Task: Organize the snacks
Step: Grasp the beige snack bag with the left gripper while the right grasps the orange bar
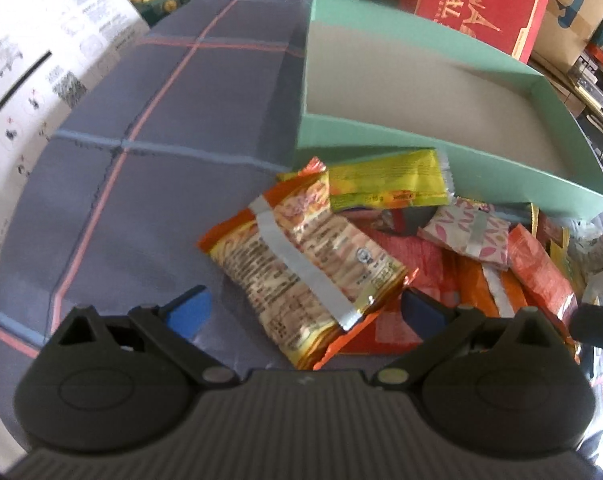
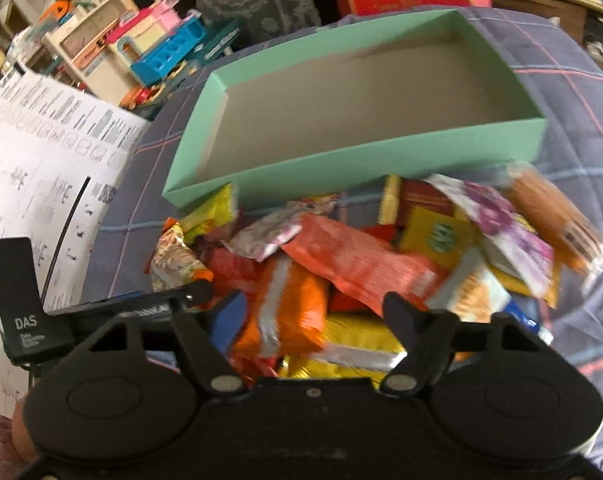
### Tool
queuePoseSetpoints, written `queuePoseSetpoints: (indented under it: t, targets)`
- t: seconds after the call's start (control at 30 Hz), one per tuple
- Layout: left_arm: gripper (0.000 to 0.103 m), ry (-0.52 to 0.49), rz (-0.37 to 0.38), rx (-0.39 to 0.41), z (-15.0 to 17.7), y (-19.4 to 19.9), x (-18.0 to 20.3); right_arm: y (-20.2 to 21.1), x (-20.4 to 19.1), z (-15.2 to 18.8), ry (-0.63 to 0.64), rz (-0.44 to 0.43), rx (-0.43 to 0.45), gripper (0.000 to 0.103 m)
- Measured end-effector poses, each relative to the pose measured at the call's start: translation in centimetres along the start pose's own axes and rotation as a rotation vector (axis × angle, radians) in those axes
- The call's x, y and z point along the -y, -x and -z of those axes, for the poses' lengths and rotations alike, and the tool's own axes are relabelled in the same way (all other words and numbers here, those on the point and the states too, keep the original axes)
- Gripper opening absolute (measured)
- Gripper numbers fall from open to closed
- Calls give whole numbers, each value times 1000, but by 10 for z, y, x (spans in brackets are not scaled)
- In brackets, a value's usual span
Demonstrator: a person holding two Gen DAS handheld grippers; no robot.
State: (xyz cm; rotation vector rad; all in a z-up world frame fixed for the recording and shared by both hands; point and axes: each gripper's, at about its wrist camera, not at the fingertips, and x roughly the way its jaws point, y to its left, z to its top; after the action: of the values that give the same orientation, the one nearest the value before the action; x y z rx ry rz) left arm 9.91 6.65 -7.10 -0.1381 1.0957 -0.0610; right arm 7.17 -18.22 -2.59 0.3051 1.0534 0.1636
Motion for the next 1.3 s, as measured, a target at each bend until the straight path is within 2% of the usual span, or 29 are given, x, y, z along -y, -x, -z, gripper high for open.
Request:
queuePoseSetpoints:
  t: [0.1,0.23,0.33,0.47,0.5,0.53,0.7,0.77,0.87,0.93,1.0,1.1,1.2,1.3]
  targets:
    - [103,41,78,4,1,9,-13,-12,-9,-2,22,5,-29,68]
    - [103,144,123,32,-5,18,-32,-32,-16,-5,44,30,-65,68]
    - [103,170,93,43,-11,16,-37,-42,-17,-3,43,47,-89,68]
    - [103,230,72,17,-18,2,-39,-53,-21,3,57,46,-104,67]
    - [103,244,73,12,-19,-2,-38,-53,-22,5,76,51,-97,54]
    - [103,249,71,7,-20,-5,-36,-53,-25,8,102,53,-87,50]
    - [102,184,44,22,-13,-14,-24,-43,-21,15,134,50,-68,50]
    - [85,129,32,49,-7,-11,-20,-38,-17,16,128,25,-73,50]
    - [76,50,29,61,2,-6,-20,-35,-15,19,145,3,-96,50]
    - [76,31,32,56,6,-2,-23,-34,-16,18,159,3,-103,54]
    - [76,29,35,53,9,1,-27,-32,-18,17,169,17,-95,63]
    - [78,37,30,46,14,5,-31,-27,-20,13,177,29,-77,66]
    - [86,50,21,45,12,5,-37,-26,-24,10,202,43,-63,71]
    - [94,65,1,22,8,1,-39,-33,-32,10,239,56,-78,71]
